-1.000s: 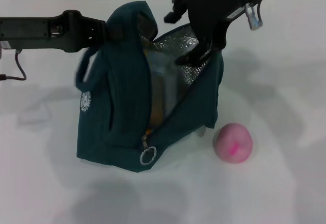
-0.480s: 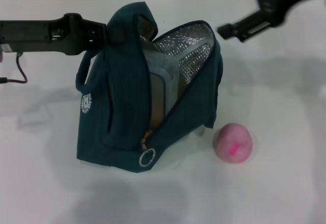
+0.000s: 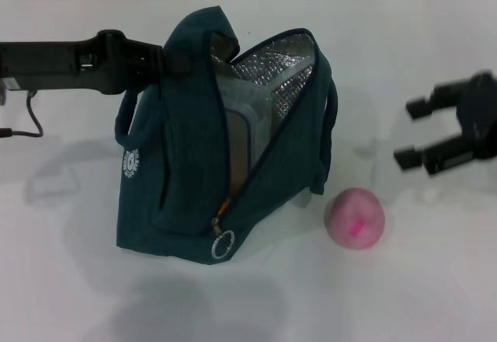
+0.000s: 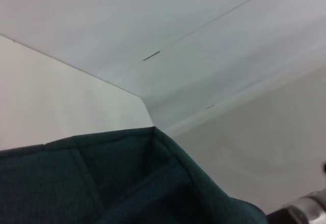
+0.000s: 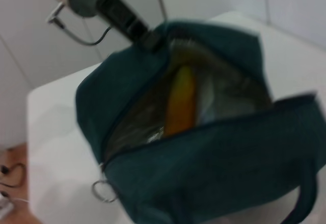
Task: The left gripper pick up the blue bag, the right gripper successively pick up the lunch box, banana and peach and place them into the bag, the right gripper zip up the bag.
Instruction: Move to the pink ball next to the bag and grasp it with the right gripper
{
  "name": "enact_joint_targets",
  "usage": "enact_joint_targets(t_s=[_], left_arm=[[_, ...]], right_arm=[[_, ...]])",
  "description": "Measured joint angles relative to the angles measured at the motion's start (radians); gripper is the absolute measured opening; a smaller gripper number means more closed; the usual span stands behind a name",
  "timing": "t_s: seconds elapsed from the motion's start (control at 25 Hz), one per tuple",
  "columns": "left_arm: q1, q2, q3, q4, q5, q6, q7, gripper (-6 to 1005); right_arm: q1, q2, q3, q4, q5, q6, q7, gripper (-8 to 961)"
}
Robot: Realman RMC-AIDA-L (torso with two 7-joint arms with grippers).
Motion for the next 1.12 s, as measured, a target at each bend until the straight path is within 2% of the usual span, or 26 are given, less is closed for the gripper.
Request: enact_joint_targets(t_s=[0.2,0.36,0.64,1.12], left_arm=[[0.002,-0.002,0.000,-0.002,-0.001,0.000,0.014,44],[-0.003,0.000,-0.002,-0.002,-0.002,-0.001,0.027,45],[-0.007,0.001,0.000,-0.002,0.002,-0.002,0.038,46],[-0.010,0.003,-0.001,-0.002,0.001,-0.002,0.039,47]], right_arm=[[-0.027,-0.001,-0.002,0.213,0.066,0.021,-0.126,858],[-0.029,-0.002,-0.014,0.305,0.060,0.102,-0.176,851],[-0.030,-0.003,-0.146,0.351,0.045,0.251,-0.210,839],[0.008,0.001,-0.216,0.408,-0.003,0.308,-0.219,818]])
